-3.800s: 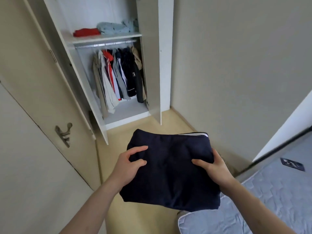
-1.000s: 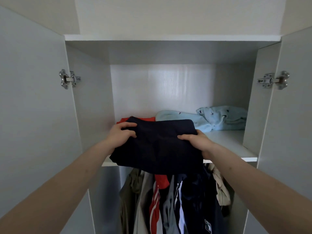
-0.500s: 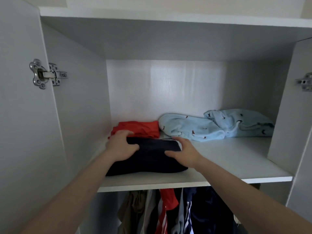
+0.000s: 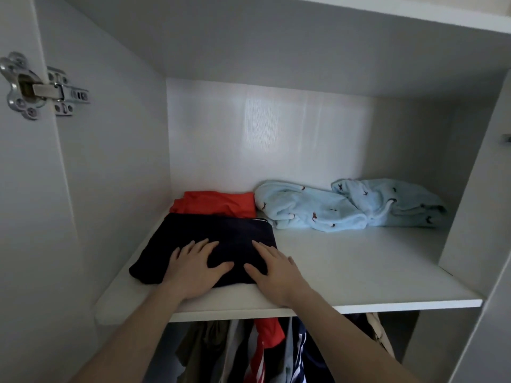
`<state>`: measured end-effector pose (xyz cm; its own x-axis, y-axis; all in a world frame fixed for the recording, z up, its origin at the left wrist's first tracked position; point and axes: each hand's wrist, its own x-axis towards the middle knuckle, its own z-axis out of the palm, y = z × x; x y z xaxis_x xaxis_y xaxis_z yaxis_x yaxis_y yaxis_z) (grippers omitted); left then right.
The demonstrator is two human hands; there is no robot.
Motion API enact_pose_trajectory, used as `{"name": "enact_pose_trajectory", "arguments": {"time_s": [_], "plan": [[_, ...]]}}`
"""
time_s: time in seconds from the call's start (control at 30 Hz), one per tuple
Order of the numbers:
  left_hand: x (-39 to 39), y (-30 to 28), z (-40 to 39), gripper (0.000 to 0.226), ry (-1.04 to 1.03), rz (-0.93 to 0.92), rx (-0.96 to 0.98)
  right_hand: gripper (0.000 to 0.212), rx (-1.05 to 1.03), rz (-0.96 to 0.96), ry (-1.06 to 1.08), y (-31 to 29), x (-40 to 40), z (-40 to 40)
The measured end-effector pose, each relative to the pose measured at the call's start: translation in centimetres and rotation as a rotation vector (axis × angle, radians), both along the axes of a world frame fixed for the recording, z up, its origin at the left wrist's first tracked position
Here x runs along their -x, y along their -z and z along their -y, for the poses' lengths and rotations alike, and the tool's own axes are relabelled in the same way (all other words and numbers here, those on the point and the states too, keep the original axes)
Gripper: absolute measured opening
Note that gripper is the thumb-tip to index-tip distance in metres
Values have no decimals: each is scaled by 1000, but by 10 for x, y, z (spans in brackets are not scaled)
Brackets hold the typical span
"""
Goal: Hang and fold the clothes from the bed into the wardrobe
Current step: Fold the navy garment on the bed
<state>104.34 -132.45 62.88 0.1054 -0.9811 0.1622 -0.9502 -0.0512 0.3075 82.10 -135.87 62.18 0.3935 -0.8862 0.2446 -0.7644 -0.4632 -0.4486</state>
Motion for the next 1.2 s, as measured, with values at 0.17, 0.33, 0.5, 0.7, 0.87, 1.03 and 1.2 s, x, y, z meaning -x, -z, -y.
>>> {"name": "enact_pose_trajectory", "arguments": {"time_s": [0.17,0.33,0.5,0.7,0.87,1.03,1.2], "plan": [[1,3,-2,84,-14,3,66,73,26,-1,7,-1,4,-4],[9,7,-24,73,-14,-18,68,80,-49,-30,7,-2,18,-35],[39,4,-64,61,107,-94,133,74,-41,38,34,-2,60,-87],[119,1,-139,46,466,-302,317,65,24,195,158,11,149,-189],[210,14,-217,42,717,-348,263,58,19,319,383,30,242,-323],[312,40,-312,39,993,-381,101,56,-29,395,694,53,321,-489],[406,66,-420,39,1297,-335,-32,54,-46,483,1019,83,360,-658]]}}
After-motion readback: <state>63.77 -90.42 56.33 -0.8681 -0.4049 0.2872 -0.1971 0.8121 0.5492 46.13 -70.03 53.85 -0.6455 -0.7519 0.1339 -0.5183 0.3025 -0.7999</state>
